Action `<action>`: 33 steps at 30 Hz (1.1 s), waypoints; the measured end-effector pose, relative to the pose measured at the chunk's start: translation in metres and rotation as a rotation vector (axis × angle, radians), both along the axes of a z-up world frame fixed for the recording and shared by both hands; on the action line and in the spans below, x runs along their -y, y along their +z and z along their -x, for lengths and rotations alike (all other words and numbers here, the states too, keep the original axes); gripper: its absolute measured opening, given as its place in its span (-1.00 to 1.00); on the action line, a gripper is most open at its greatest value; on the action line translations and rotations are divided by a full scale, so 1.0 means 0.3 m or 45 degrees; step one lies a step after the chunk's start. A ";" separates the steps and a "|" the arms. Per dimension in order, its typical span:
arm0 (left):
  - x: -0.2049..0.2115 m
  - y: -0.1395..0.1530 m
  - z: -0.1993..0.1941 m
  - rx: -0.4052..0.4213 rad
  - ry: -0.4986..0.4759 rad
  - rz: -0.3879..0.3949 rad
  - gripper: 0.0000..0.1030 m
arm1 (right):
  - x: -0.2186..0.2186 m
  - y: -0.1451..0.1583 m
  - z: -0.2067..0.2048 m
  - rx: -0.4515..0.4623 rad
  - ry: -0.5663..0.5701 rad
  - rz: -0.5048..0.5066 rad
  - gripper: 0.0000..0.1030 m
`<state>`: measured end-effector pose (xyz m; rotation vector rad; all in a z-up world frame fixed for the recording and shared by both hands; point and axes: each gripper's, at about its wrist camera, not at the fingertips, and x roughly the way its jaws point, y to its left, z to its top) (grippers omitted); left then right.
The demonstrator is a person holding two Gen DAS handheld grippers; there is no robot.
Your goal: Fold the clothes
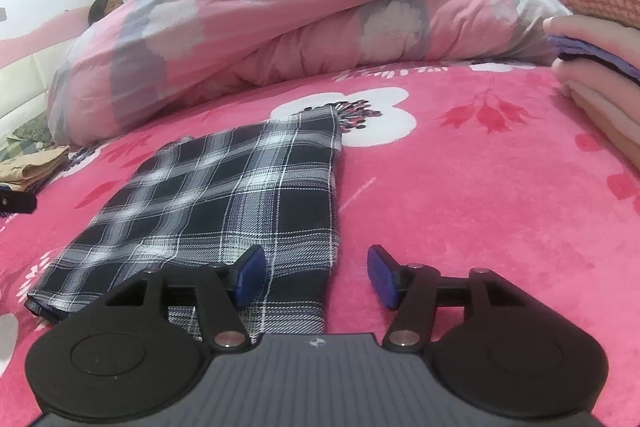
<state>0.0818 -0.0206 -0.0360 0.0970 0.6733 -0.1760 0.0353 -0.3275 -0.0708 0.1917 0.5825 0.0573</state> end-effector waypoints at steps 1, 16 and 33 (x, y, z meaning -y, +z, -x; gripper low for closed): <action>0.000 -0.009 0.002 -0.008 0.004 0.013 0.64 | 0.000 0.000 -0.001 0.000 0.001 0.001 0.18; -0.004 -0.064 0.035 -0.064 0.021 0.085 0.93 | -0.014 -0.001 -0.001 -0.005 0.009 0.023 0.33; 0.012 -0.073 0.045 -0.111 0.030 0.089 0.94 | -0.036 -0.004 -0.008 -0.030 0.064 0.030 0.99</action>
